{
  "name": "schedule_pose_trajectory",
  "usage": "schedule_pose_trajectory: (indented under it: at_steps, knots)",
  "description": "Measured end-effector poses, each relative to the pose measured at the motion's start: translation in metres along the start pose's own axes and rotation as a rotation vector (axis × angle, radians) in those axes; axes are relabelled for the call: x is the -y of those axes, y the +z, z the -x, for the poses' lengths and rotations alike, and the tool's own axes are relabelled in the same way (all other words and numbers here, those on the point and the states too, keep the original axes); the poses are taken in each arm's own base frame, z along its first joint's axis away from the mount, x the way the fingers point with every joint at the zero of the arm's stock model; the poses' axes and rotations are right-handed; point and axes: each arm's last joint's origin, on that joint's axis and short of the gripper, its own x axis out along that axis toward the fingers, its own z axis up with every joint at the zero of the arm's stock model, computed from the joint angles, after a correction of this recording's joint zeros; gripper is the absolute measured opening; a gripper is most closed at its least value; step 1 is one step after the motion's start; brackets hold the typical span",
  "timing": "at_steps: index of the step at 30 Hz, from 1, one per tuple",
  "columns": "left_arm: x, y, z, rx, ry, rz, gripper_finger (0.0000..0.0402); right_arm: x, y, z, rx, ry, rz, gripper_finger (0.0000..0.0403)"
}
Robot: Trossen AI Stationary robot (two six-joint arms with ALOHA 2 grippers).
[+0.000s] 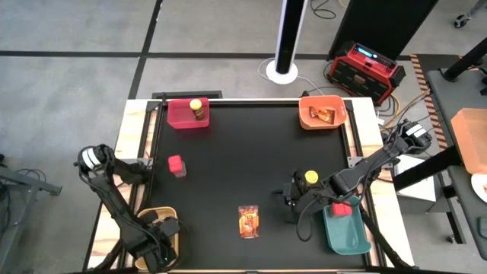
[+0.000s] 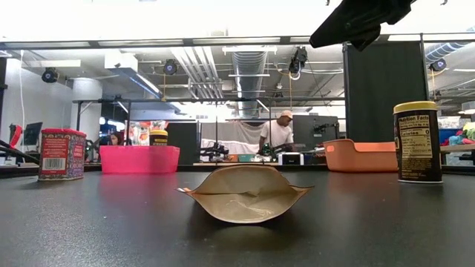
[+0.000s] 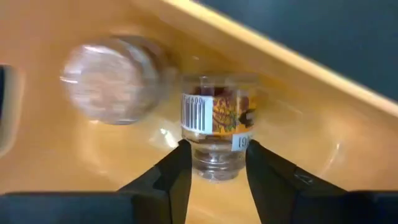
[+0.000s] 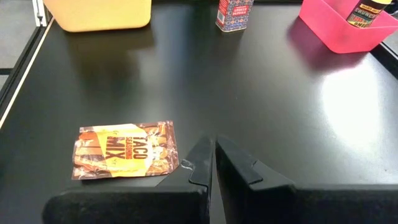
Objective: Sort spices by type
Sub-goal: Put the brown seasoning bottle into the yellow bin
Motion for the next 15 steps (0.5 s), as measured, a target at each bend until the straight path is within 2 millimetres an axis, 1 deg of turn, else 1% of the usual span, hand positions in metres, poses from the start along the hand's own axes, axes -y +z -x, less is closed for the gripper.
schedule_pose_trajectory:
  at_steps: [4,9,12,15]
  knots:
    - [0.003,0.000,0.018,0.002,0.023,-0.012,0.0099,0.000,0.000,0.000,0.000,0.000,-0.001,0.0013]
    - [0.006,0.000,0.035,0.002,0.025,-0.029,0.0050,0.000,-0.001,0.000,0.000,0.000,0.000,0.0013]
    - [0.006,0.000,0.041,0.008,0.036,-0.035,0.0022,0.000,-0.002,-0.001,-0.003,-0.001,0.002,0.0013]
    - [0.005,0.000,0.045,0.013,0.055,-0.035,0.0004,0.001,-0.003,-0.001,-0.006,-0.002,-0.003,0.0013]
